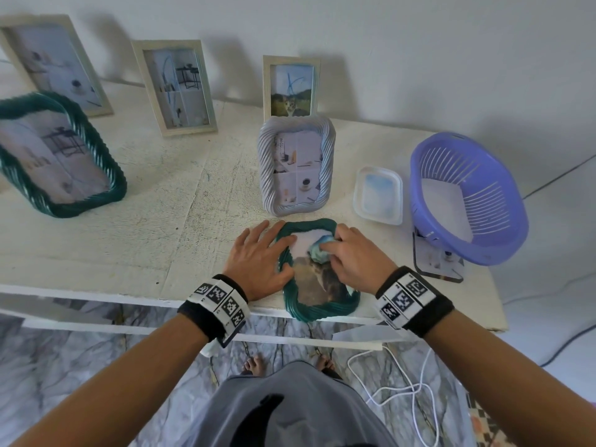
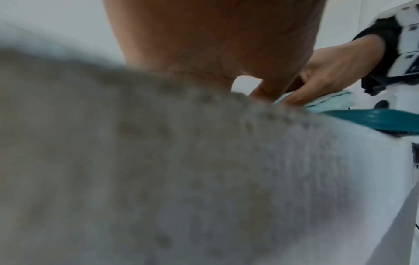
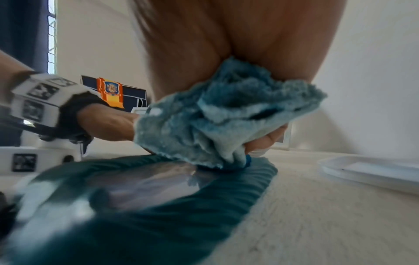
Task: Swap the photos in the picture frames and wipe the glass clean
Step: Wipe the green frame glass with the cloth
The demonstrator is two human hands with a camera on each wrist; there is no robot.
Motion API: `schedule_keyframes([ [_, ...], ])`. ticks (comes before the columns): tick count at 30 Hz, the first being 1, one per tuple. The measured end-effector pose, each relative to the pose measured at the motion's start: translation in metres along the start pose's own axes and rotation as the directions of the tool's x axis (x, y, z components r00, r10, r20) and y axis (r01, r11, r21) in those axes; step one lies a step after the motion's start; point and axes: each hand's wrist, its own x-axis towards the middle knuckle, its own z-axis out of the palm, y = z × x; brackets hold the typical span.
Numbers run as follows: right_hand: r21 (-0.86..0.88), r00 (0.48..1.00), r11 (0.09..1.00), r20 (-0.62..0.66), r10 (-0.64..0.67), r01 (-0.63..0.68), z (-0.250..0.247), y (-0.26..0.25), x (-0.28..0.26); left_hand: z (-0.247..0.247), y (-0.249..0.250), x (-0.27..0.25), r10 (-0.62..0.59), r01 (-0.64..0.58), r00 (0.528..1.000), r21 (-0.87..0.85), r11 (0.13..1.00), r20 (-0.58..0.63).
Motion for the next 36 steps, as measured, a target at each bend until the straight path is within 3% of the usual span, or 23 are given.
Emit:
schedule_keyframes([
  [4, 0.022, 0.979, 0.988, 0.127, -0.157, 0.155, 0.003, -0.001, -0.040, 0.001, 0.001, -0.002, -0.014, 0.014, 1.000, -0.010, 1.000, 0.015],
  [7, 0.024, 0.965, 0.970, 0.107, -0.241, 0.240, 0.005, 0.002, -0.057, 0.001, 0.001, -0.001, -0.020, 0.020, 0.999, -0.011, 1.000, 0.025],
  [11, -0.077, 0.985, 0.983, 0.066, -0.160, 0.164, -0.001, 0.007, -0.027, 0.000, 0.000, -0.001, -0.020, 0.020, 1.000, -0.017, 1.000, 0.015],
  [17, -0.051, 1.000, 0.999, -0.005, -0.012, 0.012, -0.003, 0.013, -0.007, 0.000, 0.003, 0.001, -0.027, 0.027, 0.999, -0.013, 1.000, 0.024],
  [25, 0.118, 0.981, 0.987, 0.146, -0.127, 0.110, 0.013, 0.012, -0.053, 0.001, 0.005, 0.000, -0.035, 0.036, 0.999, -0.030, 0.999, 0.030],
  [31, 0.104, 0.990, 0.985, 0.022, -0.142, 0.139, 0.013, 0.016, -0.022, 0.001, 0.004, -0.002, -0.037, 0.039, 0.998, -0.030, 0.999, 0.047],
  [36, 0.118, 0.998, 0.993, -0.058, -0.013, 0.020, 0.005, 0.008, 0.017, 0.001, 0.006, -0.001, -0.025, 0.026, 0.999, -0.042, 0.999, 0.031],
])
